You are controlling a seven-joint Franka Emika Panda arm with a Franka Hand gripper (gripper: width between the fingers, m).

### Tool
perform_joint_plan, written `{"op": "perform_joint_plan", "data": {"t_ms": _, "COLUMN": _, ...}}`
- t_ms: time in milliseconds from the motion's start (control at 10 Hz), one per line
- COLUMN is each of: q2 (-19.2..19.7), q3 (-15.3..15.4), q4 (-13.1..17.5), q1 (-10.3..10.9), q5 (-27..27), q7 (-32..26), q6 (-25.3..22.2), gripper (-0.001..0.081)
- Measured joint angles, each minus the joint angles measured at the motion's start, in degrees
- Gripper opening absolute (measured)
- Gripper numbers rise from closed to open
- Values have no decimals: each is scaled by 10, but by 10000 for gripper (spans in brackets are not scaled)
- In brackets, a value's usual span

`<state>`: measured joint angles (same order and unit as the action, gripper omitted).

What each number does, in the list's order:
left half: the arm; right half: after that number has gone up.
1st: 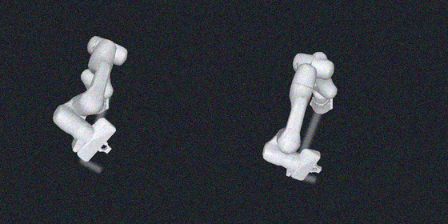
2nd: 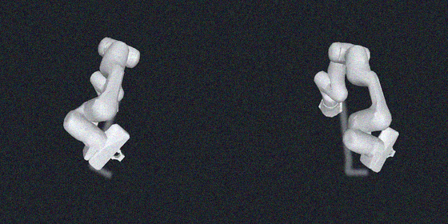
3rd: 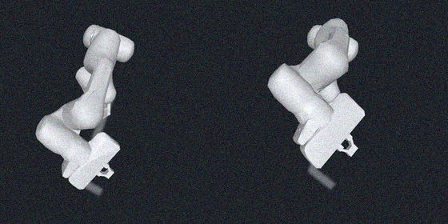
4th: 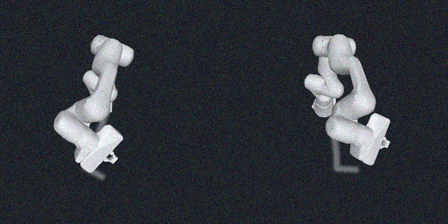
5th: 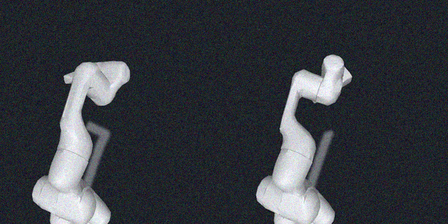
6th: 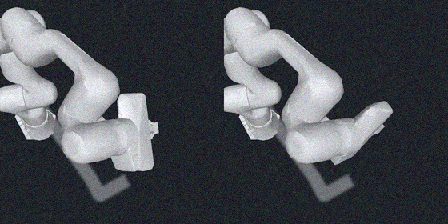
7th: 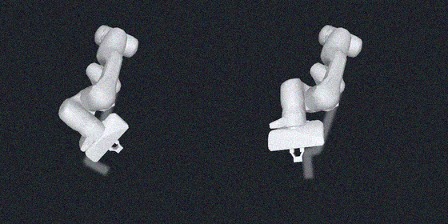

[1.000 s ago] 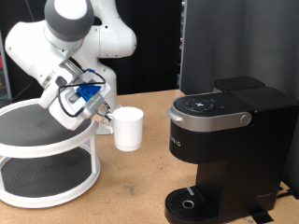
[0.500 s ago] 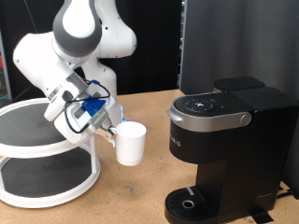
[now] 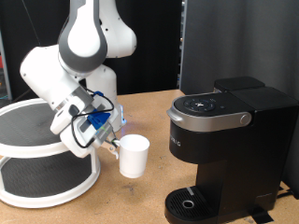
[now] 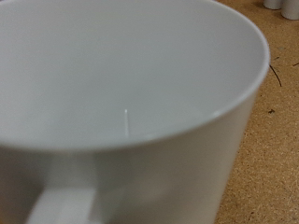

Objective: Make a cup of coffee with the keurig machine

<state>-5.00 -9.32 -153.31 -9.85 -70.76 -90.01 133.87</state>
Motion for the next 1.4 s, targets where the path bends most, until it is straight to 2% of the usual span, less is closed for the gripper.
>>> {"op": "perform_joint_plan", "data": {"t_ms": 700, "q2": 55, "q3": 32, "q4": 9, "q1": 1, "q5": -49, "q7": -27, "q6": 36, "gripper": 68}}
{"op": "perform_joint_plan", "data": {"t_ms": 1400, "q2": 63, "q3": 60, "q4": 20, "q1": 2, "q5": -75, "q7": -28, "q6": 36, "gripper": 68}}
